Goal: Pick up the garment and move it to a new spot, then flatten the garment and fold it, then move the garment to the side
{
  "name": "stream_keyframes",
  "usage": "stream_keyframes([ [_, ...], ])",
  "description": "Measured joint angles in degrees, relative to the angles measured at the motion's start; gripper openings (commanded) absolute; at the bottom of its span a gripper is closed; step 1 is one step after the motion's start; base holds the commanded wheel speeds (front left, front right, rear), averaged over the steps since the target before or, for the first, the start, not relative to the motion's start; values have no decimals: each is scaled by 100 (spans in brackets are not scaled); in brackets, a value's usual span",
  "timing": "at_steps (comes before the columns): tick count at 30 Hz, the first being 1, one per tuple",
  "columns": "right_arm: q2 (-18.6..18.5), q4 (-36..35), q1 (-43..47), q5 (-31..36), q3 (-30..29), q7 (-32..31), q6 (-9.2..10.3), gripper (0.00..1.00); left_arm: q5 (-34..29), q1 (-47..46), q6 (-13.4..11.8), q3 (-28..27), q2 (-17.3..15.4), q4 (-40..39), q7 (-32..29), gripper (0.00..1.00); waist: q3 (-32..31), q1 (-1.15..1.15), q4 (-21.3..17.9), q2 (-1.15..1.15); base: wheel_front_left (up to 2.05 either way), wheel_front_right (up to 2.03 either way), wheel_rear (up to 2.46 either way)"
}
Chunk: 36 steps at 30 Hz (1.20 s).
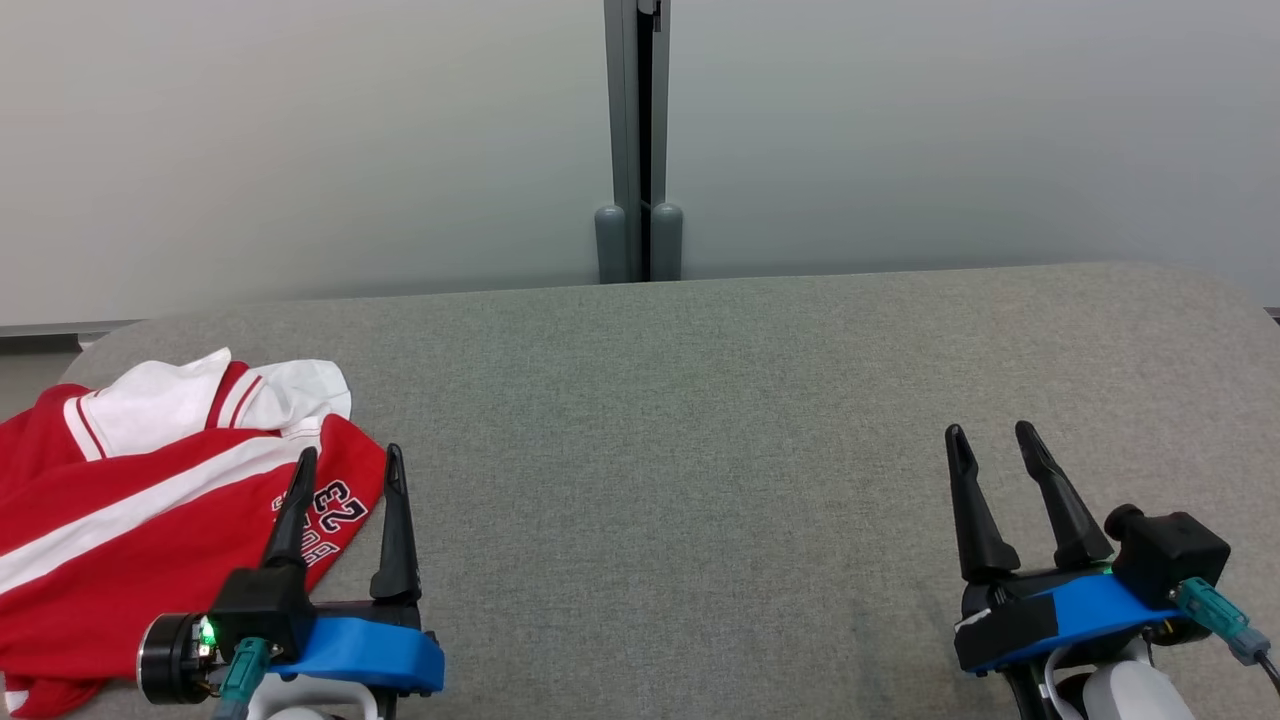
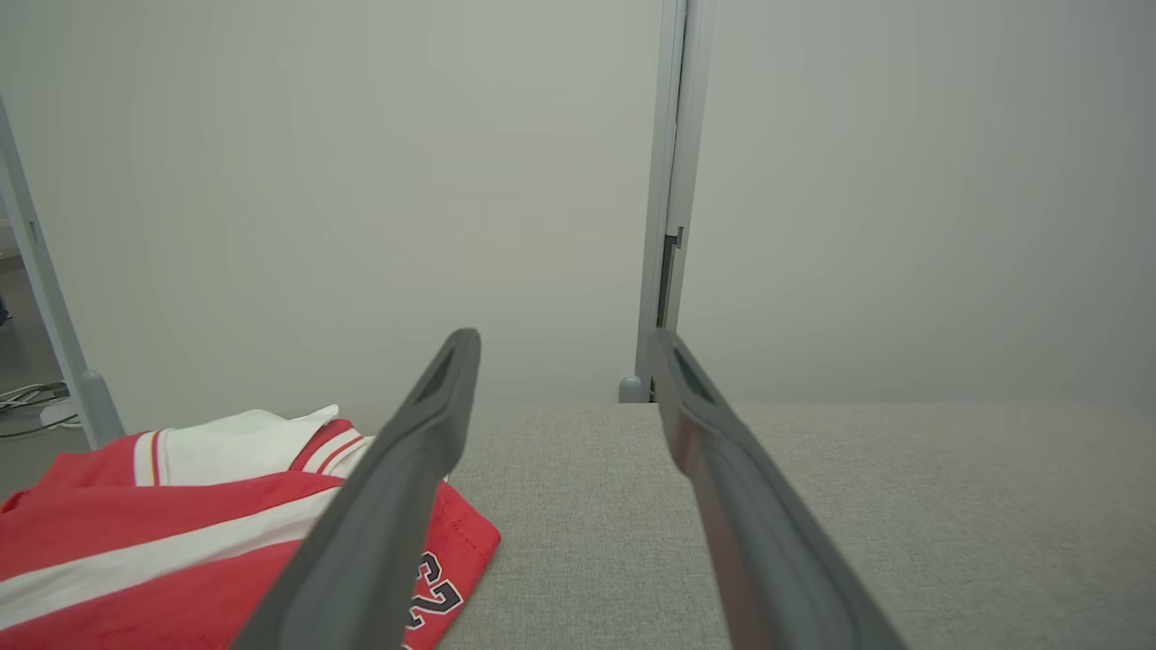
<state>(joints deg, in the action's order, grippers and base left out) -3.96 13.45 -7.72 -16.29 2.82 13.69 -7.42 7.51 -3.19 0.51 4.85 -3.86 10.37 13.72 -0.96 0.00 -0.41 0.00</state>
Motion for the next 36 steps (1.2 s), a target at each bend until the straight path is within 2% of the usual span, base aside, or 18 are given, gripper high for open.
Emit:
stream_keyframes([
  [14,3,64,-15,485,43,127,-5,100,-553,-2,-7,47,16,-2,127,100,-11,0,3,0,0,0,0],
  [27,4,99,-26,483,41,129,-5,100,-554,-2,-4,46,41,18,127,100,-12,0,22,0,0,0,0],
  [36,-7,67,-5,354,224,134,-5,100,-524,-25,30,-7,56,68,127,100,-57,0,363,0,0,0,0],
])
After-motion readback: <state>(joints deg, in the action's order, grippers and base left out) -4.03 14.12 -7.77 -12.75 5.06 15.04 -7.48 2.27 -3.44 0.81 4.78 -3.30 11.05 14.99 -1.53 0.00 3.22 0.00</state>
